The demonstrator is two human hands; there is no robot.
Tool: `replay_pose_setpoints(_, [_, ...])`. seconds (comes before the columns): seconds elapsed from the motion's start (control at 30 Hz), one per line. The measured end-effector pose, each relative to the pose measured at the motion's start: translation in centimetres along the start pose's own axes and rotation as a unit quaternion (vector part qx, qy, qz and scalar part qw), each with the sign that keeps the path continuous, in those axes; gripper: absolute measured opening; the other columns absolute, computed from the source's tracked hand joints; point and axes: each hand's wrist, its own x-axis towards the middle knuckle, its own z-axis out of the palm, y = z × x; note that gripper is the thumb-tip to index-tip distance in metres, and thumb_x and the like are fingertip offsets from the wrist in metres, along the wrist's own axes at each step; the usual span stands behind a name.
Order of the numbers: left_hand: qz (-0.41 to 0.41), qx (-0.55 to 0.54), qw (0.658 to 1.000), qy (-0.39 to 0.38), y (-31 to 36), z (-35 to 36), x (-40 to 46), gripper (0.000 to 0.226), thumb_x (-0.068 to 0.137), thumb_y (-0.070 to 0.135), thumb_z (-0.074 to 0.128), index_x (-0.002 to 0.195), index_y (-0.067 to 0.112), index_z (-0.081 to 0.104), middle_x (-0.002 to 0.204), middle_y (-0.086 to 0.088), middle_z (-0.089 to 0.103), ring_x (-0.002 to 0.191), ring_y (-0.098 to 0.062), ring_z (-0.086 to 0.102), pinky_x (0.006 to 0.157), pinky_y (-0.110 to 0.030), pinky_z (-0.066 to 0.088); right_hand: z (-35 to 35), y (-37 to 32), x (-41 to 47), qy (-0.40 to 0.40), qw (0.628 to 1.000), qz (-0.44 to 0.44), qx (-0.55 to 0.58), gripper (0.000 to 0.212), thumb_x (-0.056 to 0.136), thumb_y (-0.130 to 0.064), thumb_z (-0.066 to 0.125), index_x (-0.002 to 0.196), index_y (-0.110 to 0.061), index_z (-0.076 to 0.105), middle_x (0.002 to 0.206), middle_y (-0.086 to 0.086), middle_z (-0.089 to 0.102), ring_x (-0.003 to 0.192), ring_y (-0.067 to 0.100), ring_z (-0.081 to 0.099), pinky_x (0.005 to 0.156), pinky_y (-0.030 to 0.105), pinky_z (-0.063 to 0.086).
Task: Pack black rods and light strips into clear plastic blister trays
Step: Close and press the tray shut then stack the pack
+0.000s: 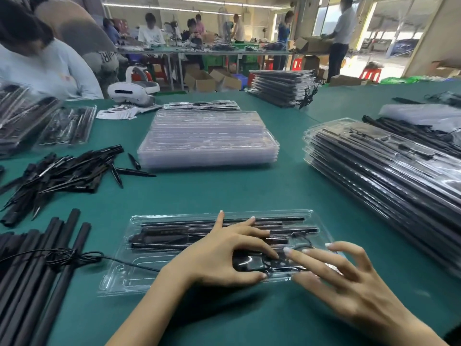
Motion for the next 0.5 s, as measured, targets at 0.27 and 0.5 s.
replay_pose_setpoints(0.27, [-0.009, -0.057, 0.998, 0.024, 0.6, -0.7, -0.2, 0.04, 0.078, 0.035, 0.069, 0.113, 0.051, 0.059, 0.135, 0.028, 0.05, 0.133, 0.016, 0.026, 0.116, -0.06, -0.004, 0.5, -0.9, -0.3, -0.066, 0.993, 0.082, 0.052, 0.043, 0.087, -0.007, 0.041, 0.11, -0.026, 0.072, 0.146, -0.001, 0.04, 0.121, 0.014, 0.046, 0.095, 0.041, 0.037])
replay_pose_setpoints(0.5, [-0.004, -0.046, 0.999, 0.015, 0.6, -0.5, -0.2, 0.035, 0.08, 0.034, 0.07, 0.112, 0.047, 0.064, 0.137, 0.033, 0.045, 0.136, 0.014, 0.023, 0.116, -0.057, -0.007, 0.1, -1.5, 0.3, -0.133, 0.981, 0.131, 0.061, 0.034, 0.094, -0.045, 0.036, 0.11, -0.038, 0.065, 0.149, -0.003, 0.041, 0.13, 0.016, 0.041, 0.101, 0.05, 0.027])
